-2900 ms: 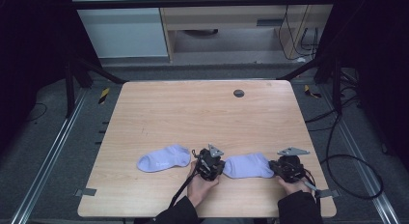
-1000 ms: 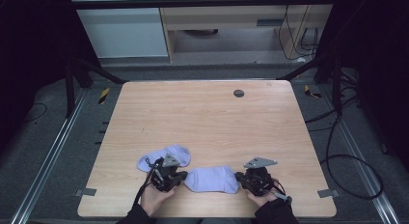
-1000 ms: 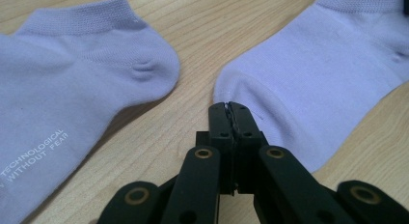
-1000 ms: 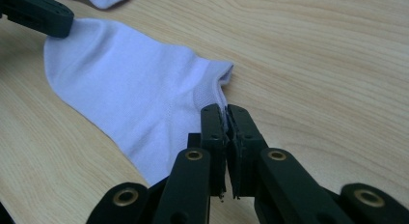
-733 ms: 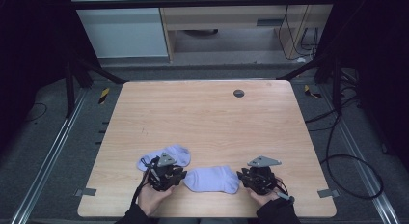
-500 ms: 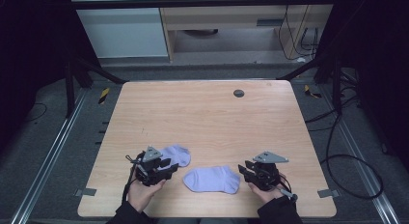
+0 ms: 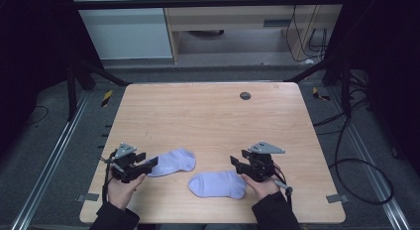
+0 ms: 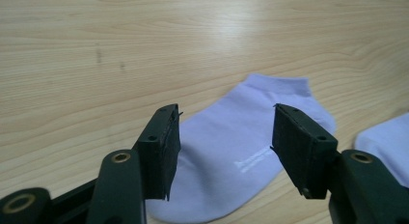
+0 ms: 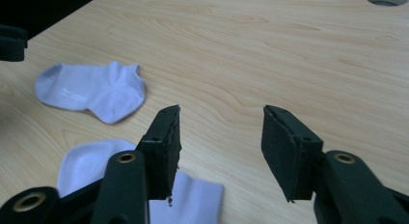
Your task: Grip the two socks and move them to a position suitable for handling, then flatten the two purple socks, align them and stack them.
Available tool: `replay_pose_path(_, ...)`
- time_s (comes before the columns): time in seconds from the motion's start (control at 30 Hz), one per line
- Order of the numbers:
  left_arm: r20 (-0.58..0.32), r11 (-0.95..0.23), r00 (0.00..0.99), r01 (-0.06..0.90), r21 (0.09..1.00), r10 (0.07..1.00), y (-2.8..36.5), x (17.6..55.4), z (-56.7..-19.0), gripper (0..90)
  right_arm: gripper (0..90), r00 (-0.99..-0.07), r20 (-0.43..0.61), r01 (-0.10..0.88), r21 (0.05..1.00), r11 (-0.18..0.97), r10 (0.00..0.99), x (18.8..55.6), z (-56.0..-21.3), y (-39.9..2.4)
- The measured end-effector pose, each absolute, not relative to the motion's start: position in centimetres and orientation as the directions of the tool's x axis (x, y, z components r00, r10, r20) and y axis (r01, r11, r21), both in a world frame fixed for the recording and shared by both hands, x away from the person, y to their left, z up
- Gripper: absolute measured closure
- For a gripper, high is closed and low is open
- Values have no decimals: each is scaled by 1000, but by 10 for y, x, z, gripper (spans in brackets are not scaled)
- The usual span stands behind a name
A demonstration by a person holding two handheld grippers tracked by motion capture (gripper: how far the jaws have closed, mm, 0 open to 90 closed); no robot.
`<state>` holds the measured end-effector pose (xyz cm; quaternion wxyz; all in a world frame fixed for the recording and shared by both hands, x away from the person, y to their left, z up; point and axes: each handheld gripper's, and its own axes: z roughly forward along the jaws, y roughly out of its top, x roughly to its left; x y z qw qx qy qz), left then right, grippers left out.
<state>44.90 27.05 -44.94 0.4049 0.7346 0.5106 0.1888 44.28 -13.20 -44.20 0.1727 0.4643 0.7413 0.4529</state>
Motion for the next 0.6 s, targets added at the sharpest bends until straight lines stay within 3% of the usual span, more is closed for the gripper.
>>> replay_pose_path(0.3,-131,-111,332,618,778,934,307,450,-457,394,462,-545,172,542,819,188,820,467,-445,-81)
replay_pose_path(0.6,-126,-113,309,652,750,943,315,453,-469,418,462,-567,169,559,798,225,806,492,-453,-27)
